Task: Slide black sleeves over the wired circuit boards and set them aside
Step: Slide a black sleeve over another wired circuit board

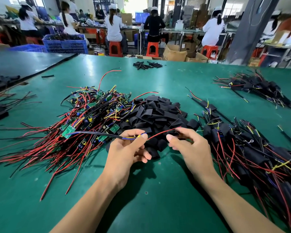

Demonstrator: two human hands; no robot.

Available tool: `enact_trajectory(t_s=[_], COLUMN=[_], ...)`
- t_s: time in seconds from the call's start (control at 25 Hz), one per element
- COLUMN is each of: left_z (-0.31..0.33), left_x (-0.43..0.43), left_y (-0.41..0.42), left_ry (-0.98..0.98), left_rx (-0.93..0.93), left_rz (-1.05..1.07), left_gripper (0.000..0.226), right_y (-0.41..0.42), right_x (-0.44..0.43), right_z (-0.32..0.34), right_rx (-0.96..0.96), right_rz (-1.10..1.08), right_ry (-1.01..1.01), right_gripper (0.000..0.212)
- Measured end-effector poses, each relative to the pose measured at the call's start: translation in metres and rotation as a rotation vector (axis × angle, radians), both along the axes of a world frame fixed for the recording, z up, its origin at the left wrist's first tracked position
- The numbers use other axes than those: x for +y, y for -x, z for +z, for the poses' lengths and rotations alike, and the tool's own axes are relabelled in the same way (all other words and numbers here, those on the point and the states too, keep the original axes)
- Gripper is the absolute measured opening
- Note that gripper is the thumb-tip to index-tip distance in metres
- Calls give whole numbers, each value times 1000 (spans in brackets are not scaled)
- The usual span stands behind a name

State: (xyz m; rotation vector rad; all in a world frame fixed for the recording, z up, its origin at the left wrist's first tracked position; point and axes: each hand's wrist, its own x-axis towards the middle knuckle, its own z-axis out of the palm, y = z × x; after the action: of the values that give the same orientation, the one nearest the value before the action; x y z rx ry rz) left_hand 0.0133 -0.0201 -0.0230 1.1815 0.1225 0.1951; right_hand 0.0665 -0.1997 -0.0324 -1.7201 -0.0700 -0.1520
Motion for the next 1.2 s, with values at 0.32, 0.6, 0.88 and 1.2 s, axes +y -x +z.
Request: enact_trajectory(t_s=[0.32,0.6,0.88,1.2], left_z=[7,7,9,13], left_x=[8,16,18,20], left_y=[0,-3,-2,0], left_ry=[130,121,125,204], left_rx=[46,78,76,87], left_rz=[38,97,117,78], left_gripper=[26,12,13,21], right_y=[-4,-13,-10,-6], right_x=[-3,-11,-9,-5], right_z=[4,11,14,17], right_rx=[-36,135,91,105], right_rz=[-60,-109,-52,-5], right_ry=[-224,-535,-551,-629], right_gripper=[8,15,6,29])
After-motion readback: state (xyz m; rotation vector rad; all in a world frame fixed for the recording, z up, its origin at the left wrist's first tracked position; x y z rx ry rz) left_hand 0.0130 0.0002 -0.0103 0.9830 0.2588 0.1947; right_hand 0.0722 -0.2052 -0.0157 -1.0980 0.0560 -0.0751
